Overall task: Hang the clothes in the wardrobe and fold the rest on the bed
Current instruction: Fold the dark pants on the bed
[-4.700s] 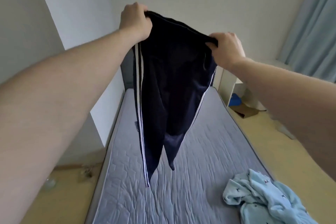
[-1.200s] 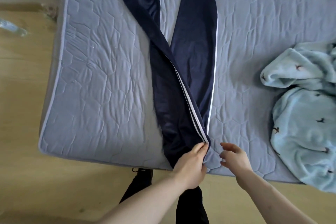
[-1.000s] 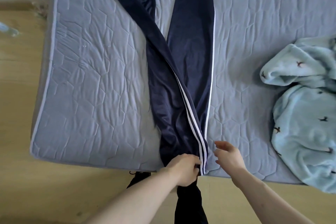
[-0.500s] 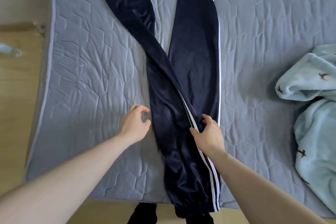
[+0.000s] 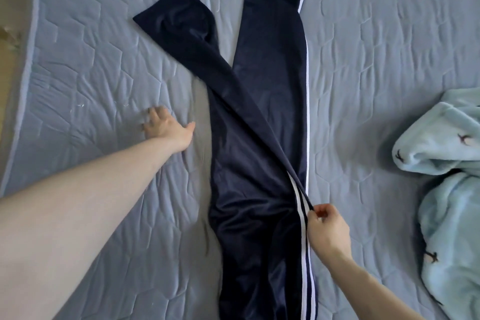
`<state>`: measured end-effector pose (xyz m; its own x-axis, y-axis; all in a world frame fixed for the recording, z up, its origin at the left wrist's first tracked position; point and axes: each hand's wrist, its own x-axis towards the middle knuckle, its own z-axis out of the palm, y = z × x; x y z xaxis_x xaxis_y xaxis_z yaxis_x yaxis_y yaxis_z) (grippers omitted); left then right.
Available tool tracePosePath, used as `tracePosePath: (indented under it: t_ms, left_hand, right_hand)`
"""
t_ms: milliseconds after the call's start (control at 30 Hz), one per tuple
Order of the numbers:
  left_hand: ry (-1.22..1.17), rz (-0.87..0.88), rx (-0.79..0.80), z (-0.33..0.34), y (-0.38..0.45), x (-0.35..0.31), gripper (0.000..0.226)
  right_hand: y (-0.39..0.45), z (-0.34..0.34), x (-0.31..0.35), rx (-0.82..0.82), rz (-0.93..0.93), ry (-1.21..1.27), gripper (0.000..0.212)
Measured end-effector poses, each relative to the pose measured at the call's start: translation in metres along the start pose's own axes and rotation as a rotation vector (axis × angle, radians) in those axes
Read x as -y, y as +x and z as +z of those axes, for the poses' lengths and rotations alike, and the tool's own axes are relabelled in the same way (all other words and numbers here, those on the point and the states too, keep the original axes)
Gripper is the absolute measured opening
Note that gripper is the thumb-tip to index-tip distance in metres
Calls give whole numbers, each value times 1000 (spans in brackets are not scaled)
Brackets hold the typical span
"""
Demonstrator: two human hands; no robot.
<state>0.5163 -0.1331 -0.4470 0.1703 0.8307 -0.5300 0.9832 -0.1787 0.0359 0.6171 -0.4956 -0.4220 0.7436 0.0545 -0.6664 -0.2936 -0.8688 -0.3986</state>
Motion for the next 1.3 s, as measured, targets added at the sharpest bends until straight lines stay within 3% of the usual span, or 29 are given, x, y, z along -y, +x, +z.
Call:
tracePosePath:
  t_ms: [100,200,333,467,567,667,733,867,967,1033,1067,1167,1300]
  left_hand:
    - [9,-129,129,13,16,-16,128]
    - [-52,-221,199,26,18,-28,140]
    - [-142,-349,197,24,33,-41,156]
    - [-229,-413,190,16,53,-48,168]
    - [-228,-455,186,16,58,-54,179]
    - [-216,-493,182,16,59,-60,185]
    - [-198,-527,207,12,60,-60,190]
    - [-209,-547,217,2,60,-70,183]
    - [-262,-571,153,-3,57,-79,160]
    - [-236,-568,177,-6,57,-80,149]
    - [-210,-570,176,-7,54,-80,145]
    - [-210,-551,260,-13,53,-79,171]
    - [-219,-472,315,-19,55,-72,183]
  right_hand:
    - [10,8,21,-36,-134,-43,28]
    - [15,22,65,-40,-342,1,47]
    - [36,59,133,7,-609,-35,48]
    - [62,95,188,23,-712,-189,59]
    - [83,105,211,17,-694,-328,48]
    - [97,97,219,18,-660,-290,11]
    - [103,83,220,26,-631,-223,15]
    - [107,61,220,36,-747,-182,12]
    - [103,75,224,103,-788,-466,53]
    - [100,88,228,96,-787,-595,59]
    - [100,92,228,83,-783,-593,51]
    - [102,90,230,44,-720,-286,14]
    - [104,56,229,-46,-419,333,9]
